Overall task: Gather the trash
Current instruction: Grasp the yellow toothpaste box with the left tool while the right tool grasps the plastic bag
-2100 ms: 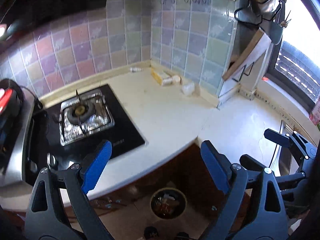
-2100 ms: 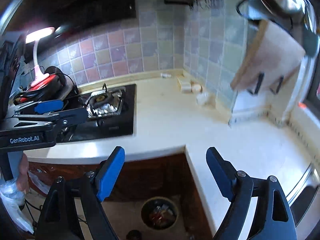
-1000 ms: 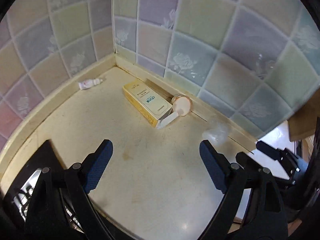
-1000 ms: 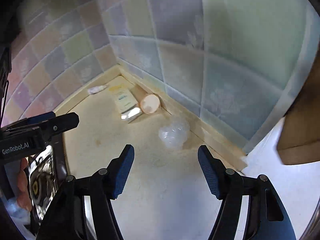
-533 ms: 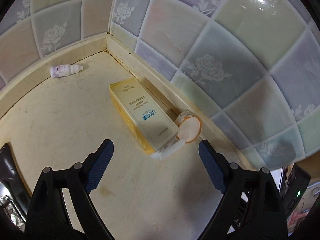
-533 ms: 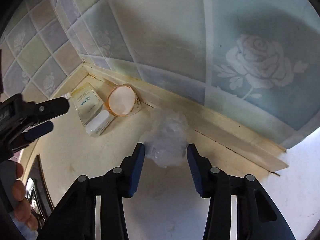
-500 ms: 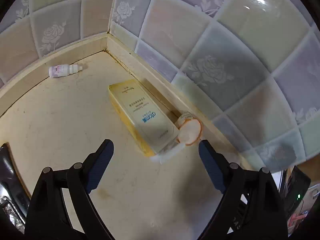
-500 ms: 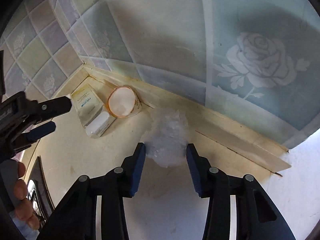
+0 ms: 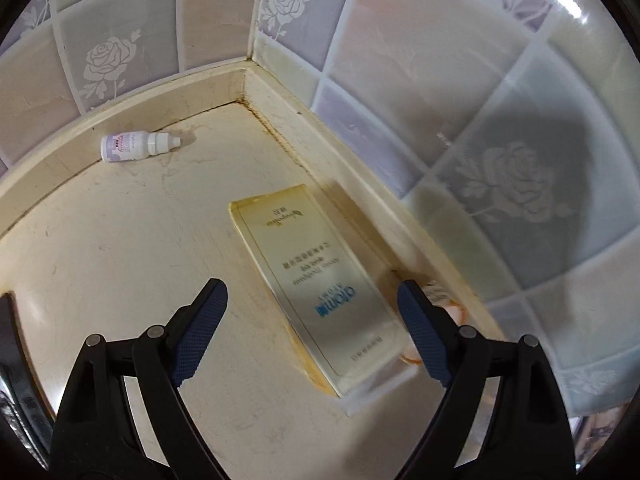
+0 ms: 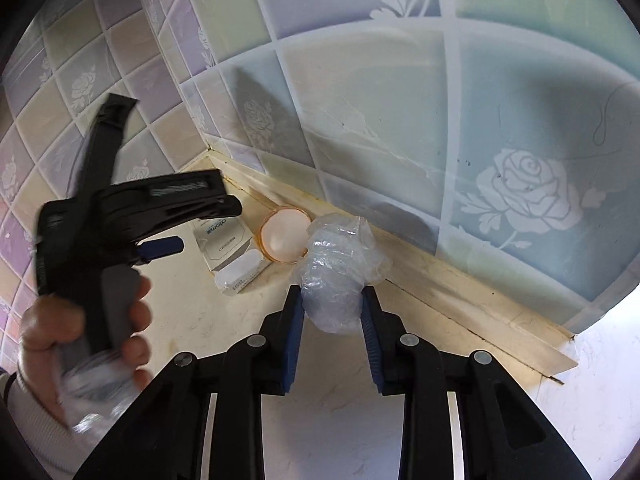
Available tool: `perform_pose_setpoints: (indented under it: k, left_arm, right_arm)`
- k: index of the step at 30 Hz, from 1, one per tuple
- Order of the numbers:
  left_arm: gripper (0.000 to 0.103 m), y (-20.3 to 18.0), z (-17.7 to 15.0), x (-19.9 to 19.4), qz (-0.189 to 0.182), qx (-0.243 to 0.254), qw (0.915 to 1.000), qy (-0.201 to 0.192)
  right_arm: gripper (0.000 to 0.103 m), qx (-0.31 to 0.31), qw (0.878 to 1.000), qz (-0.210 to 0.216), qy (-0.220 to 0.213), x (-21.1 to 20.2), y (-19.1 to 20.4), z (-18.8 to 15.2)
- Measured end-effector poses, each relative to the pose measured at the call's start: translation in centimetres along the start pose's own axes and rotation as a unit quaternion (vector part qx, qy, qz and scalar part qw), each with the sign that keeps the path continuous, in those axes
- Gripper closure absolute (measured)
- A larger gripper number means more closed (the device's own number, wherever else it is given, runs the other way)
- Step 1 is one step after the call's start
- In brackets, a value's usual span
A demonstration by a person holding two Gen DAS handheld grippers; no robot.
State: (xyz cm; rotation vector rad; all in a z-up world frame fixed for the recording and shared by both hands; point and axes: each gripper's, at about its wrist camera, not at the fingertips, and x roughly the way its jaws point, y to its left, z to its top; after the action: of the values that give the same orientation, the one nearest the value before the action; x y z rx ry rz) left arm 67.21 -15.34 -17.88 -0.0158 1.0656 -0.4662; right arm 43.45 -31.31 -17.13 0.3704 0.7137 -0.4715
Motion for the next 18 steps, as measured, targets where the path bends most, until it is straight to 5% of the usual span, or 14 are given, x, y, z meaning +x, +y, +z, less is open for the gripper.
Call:
perform_pose_setpoints:
  k: [5, 12, 18]
  left_arm:
    - [0.018, -0.2, 0.3, 1.1, 0.022, 0.009, 0.9997, 0.008]
    - [0.037, 0.8, -0.1, 1.0, -0.003, 0.014, 0.9996, 0.024]
    - [0.042, 1.9, -1.0, 0.4, -0.017, 0.005, 0.9995, 0.027]
  right_arm:
    - [0.075, 0.005, 1.000, -0.003, -0.004, -0.7, -0.6, -0.5]
    - [0.075, 0.018, 1.000, 0.012, 0.000, -0.3, -0.6, -1.7]
    - [0.075, 0.011, 0.999, 0.030, 0.012, 0.6, 1.1, -2.6]
